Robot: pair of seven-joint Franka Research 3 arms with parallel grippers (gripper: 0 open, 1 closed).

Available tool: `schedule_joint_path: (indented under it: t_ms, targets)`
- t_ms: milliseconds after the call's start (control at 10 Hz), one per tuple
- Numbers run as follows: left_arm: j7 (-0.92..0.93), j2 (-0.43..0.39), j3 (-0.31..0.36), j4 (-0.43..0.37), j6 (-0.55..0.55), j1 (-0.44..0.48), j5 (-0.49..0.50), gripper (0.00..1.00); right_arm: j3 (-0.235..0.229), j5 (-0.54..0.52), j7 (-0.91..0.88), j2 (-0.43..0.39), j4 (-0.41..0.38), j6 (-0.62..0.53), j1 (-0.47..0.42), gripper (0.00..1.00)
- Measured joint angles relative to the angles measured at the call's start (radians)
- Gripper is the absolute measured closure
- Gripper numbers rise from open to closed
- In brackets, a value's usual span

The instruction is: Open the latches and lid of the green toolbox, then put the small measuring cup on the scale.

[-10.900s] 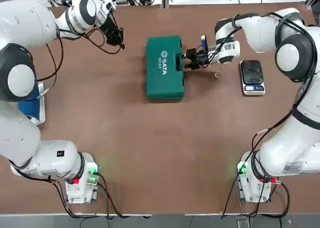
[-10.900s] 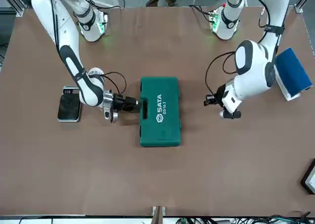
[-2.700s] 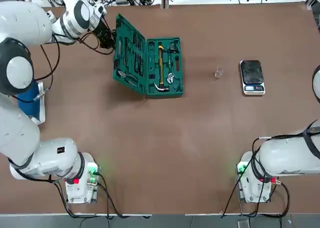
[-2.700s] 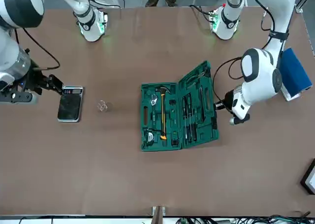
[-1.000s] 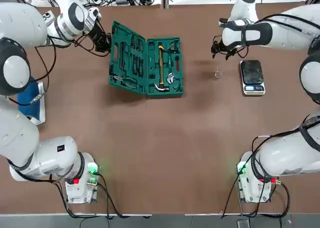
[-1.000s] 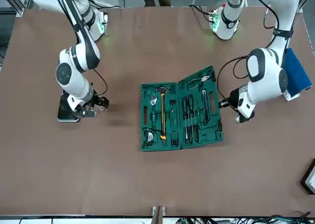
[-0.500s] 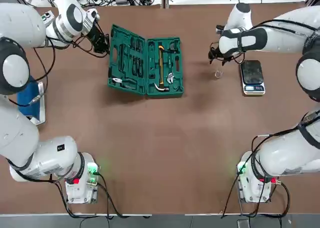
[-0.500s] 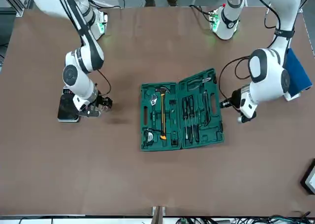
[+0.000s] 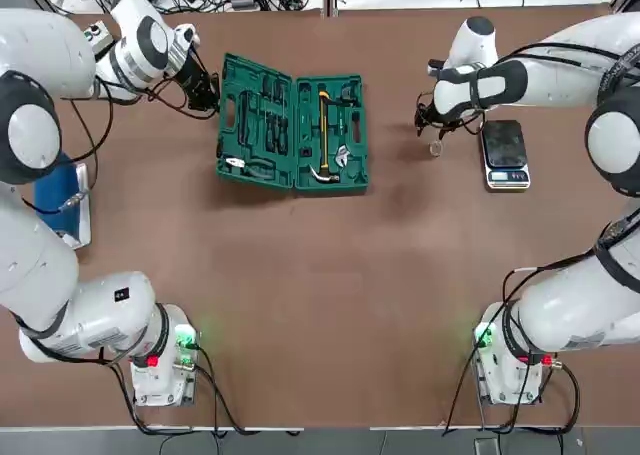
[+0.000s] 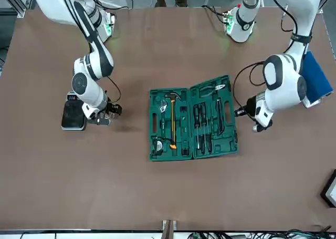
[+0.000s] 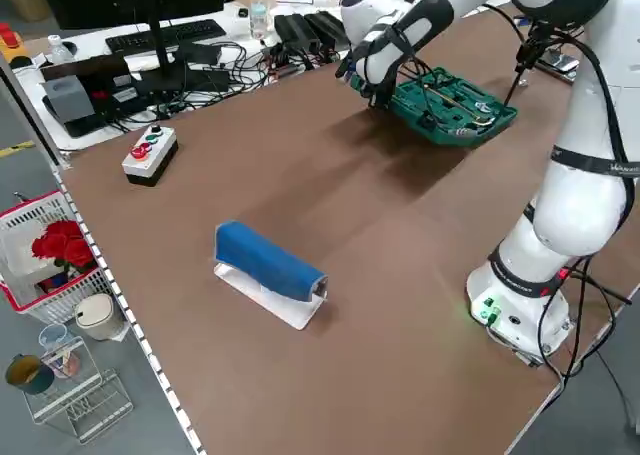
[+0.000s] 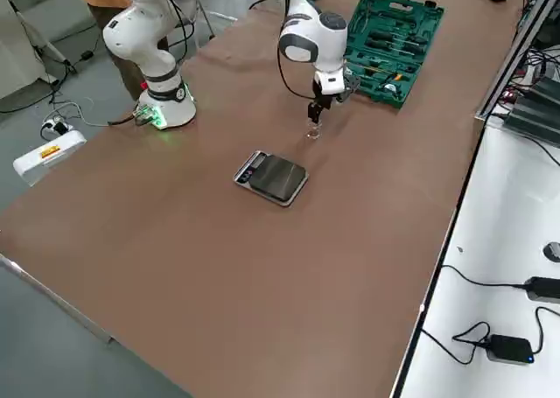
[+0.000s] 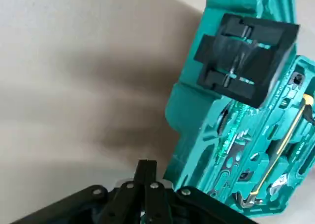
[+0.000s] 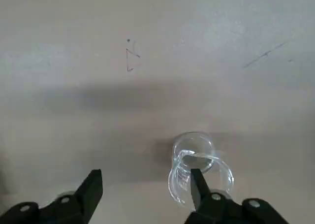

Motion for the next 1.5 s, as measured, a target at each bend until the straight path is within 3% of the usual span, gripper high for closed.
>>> schedule_joint_path:
  t_ms: [600,700,1200,1300,1500]
  targets:
    - [0.022,0.064,0.001,-0.001,0.037,0.038,0.067,0.99,-0.005,-0.020,0.000,0.005,-0.010,0.005,-0.006,0.42]
    - [0.024,0.074,-0.002,-0.001,0.051,0.038,0.067,0.99,-0.007,-0.022,0.000,0.007,-0.011,0.007,-0.007,0.56]
    - [0.025,0.077,-0.006,0.009,0.059,0.038,0.079,0.96,-0.011,-0.023,0.000,0.008,-0.012,0.009,-0.009,0.82]
    - [0.024,0.065,-0.007,0.020,0.057,0.038,0.103,0.86,-0.013,-0.024,0.000,0.008,-0.012,0.010,-0.010,0.85]
    - [0.018,0.008,-0.006,0.047,0.007,0.045,0.155,0.77,-0.016,-0.027,0.000,0.006,-0.012,0.010,-0.013,0.91]
